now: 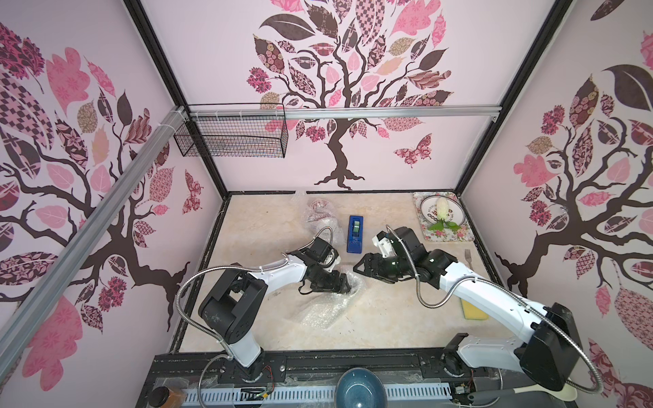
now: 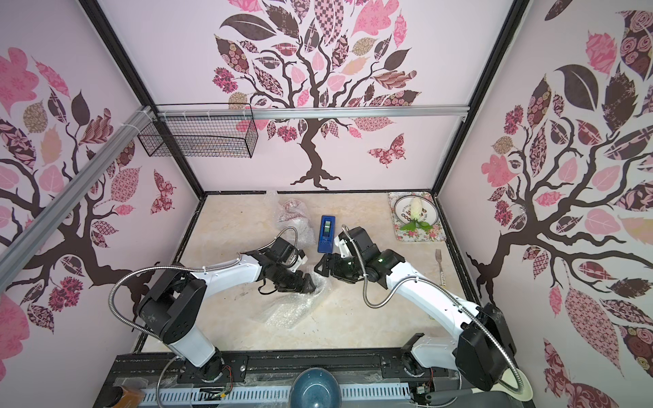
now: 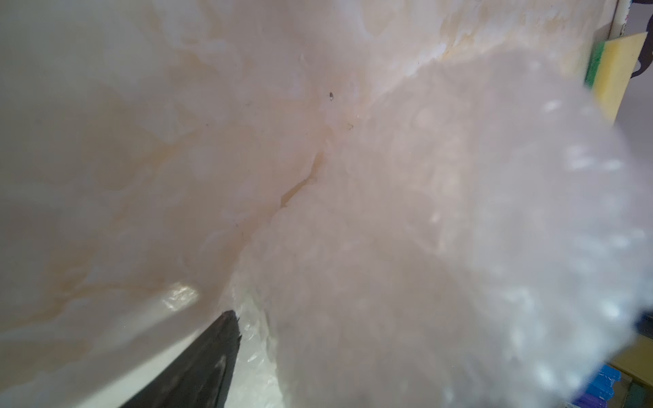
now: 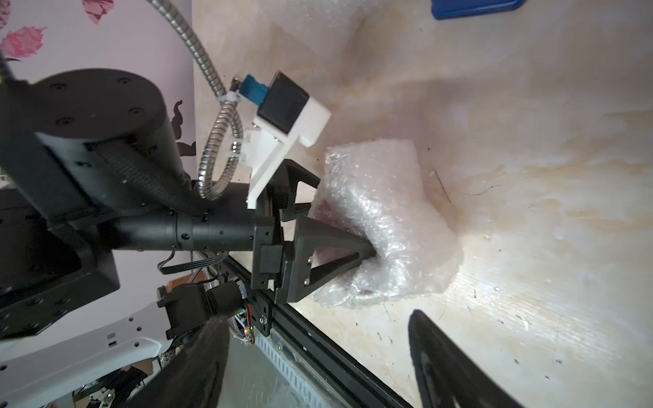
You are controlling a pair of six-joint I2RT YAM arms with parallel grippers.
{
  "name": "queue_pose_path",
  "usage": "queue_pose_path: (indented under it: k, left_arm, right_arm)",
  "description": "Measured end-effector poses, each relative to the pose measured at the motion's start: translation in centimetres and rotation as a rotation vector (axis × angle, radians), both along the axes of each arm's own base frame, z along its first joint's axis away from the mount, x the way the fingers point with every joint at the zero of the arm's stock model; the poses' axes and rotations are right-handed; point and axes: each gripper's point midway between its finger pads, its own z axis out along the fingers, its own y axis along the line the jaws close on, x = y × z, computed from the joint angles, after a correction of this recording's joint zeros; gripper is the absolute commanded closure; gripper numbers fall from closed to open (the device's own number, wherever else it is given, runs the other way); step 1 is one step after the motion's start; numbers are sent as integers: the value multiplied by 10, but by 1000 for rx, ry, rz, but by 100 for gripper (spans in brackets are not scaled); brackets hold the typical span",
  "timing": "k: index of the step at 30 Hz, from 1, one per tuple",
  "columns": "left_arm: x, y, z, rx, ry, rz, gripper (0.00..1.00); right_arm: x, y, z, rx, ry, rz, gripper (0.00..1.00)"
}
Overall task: Wrap mugs in bubble wrap
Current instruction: Wrap the mug in bubble wrap.
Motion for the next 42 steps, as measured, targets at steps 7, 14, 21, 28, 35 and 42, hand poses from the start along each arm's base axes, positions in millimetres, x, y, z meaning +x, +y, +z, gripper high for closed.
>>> queue_pose_path:
  k: [7,14,21,28,35,42]
  left_arm:
    - [0,0,0,-3,-1,-2,18]
    - [1,1,1,-4,-3,1,20]
    - [16,32,18,72,-39,96,16]
    - [39,76,120,44,-209,321,16]
    - [-32,116,104,128,-5,440,22]
    - [-82,148,69,245,222,528,34]
  right_arm:
    - [-3,3,-60,-118,146,22,25]
    - [-10,9,-102,-227,199,36,27]
    - [-5,15,-135,-323,181,-22,33]
    - [3,14,-139,-351,158,-88,34]
    - [4,15,-139,-353,158,-95,35]
    - [4,16,-139,-351,158,-93,39]
